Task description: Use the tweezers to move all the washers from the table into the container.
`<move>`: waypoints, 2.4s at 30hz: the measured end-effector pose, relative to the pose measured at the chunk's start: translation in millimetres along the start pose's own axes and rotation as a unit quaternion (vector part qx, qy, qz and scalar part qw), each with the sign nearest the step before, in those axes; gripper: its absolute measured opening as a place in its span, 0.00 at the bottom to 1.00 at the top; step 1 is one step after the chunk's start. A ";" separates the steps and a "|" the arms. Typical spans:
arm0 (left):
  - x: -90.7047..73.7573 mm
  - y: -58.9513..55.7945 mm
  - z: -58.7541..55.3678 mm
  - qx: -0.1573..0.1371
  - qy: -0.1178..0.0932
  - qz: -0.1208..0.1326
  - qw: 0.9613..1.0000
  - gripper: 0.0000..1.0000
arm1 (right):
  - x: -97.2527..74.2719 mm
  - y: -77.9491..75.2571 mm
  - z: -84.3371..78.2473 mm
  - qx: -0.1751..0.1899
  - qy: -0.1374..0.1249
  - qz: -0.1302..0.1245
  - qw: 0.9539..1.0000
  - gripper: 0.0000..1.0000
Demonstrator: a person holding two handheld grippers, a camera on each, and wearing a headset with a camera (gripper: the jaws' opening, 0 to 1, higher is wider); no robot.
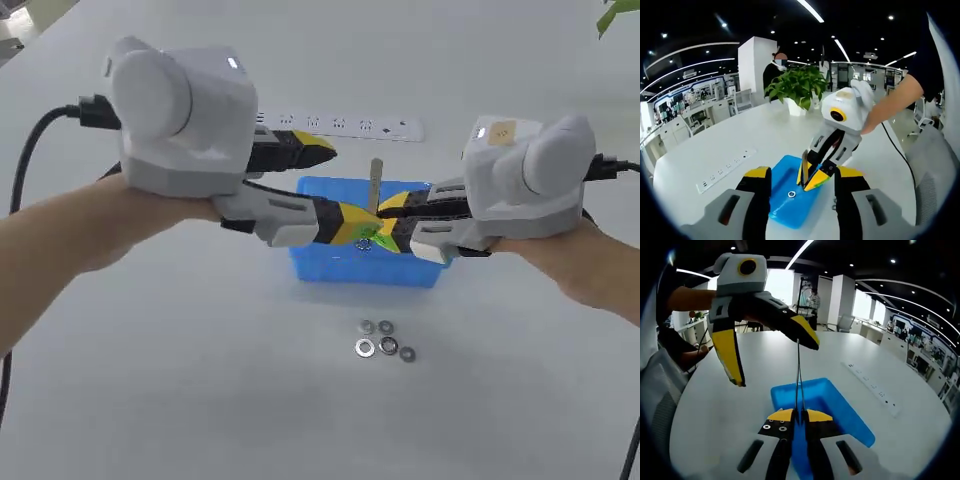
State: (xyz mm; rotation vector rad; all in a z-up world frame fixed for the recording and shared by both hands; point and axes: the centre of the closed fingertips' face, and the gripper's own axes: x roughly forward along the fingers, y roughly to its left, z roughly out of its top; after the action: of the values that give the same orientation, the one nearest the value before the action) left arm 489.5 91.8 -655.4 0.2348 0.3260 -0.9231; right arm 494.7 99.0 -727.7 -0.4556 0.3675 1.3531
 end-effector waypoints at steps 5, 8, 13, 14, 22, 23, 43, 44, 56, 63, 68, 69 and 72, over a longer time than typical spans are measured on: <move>7.9 -0.4 -1.9 0.033 0.024 -0.024 0.999 0.46 | -1.3 -0.3 -0.5 -0.006 0.002 -0.003 1.000 0.09; 12.4 -10.5 4.3 0.046 0.023 -0.040 0.998 0.35 | -1.9 -0.7 -0.2 -0.006 0.001 -0.004 1.000 0.09; 17.2 -12.0 3.4 0.057 0.030 -0.065 0.996 0.26 | -2.3 -0.5 0.5 -0.008 -0.001 -0.003 1.000 0.09; 17.4 -12.2 2.3 0.059 0.034 -0.068 0.995 0.24 | -2.3 -0.4 0.6 -0.008 -0.001 -0.002 1.000 0.09; 17.9 -17.8 2.8 0.070 0.039 -0.079 0.994 0.18 | -0.5 0.6 1.4 -0.008 -0.002 0.002 1.000 0.09; 17.8 -17.8 2.2 0.070 0.042 -0.080 0.993 0.17 | -0.4 0.6 1.5 -0.008 -0.003 0.002 1.000 0.09; 19.0 -19.0 3.1 0.128 0.055 -0.101 0.985 0.07 | -1.6 -0.5 -1.5 -0.012 -0.003 0.007 1.000 0.09; 18.6 -18.8 2.8 0.131 0.056 -0.103 0.984 0.07 | -1.5 -0.6 -1.3 -0.013 -0.002 0.008 1.000 0.09; 19.0 -17.6 1.3 0.186 0.050 -0.106 0.975 0.05 | 0.0 -3.5 0.7 -0.010 0.006 0.000 1.000 0.12; 16.3 -13.9 0.0 0.168 0.050 -0.095 0.980 0.05 | -0.5 0.7 2.9 -0.021 0.017 0.001 1.000 0.19; 11.1 -14.6 6.8 0.169 0.045 -0.091 0.980 0.05 | -3.1 3.9 3.5 -0.017 0.018 0.001 1.000 0.24; 9.3 -14.3 7.2 0.163 0.045 -0.090 0.982 0.05 | -4.8 5.8 3.8 -0.018 0.018 0.002 1.000 0.24; 4.3 -16.2 10.0 0.159 0.042 -0.087 0.983 0.05 | -9.6 7.9 5.6 -0.019 0.015 0.001 1.000 0.28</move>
State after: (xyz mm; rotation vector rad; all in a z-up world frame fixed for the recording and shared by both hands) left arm 480.5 75.8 -648.7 0.5478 0.2790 -1.1387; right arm 485.1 95.1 -718.9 -0.5082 0.3669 1.3584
